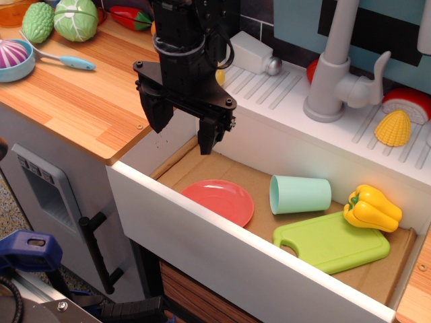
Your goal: Put potato on plate
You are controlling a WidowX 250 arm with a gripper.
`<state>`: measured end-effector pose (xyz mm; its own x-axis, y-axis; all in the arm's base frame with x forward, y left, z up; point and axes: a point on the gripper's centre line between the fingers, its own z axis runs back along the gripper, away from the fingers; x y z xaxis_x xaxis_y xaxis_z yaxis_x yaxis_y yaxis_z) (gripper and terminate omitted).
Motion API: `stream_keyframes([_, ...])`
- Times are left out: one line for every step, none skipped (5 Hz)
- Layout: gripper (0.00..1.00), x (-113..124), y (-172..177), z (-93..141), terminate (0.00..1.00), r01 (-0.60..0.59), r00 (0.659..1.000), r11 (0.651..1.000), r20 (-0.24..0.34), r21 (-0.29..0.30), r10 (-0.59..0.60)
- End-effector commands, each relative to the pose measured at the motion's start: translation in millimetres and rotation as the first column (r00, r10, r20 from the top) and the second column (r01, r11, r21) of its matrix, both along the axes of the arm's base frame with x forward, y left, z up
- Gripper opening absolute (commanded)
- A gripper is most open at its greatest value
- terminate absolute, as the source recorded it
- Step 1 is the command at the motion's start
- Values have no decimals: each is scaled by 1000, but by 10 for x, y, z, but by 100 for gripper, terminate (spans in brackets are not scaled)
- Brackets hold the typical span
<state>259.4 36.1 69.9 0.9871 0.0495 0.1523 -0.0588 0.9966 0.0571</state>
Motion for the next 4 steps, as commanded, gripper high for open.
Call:
stream_keyframes([100, 0, 0, 0, 0, 0, 1000, 1000, 0, 0, 0])
stream_keyframes([100, 132, 113, 0, 0, -17, 1000, 1000, 12, 16, 17])
stream_keyframes([100, 324, 263, 29, 0, -32, 999, 998, 28, 48, 31])
stream_keyframes([100, 525, 387, 24, 0, -85, 995, 994, 54, 63, 81])
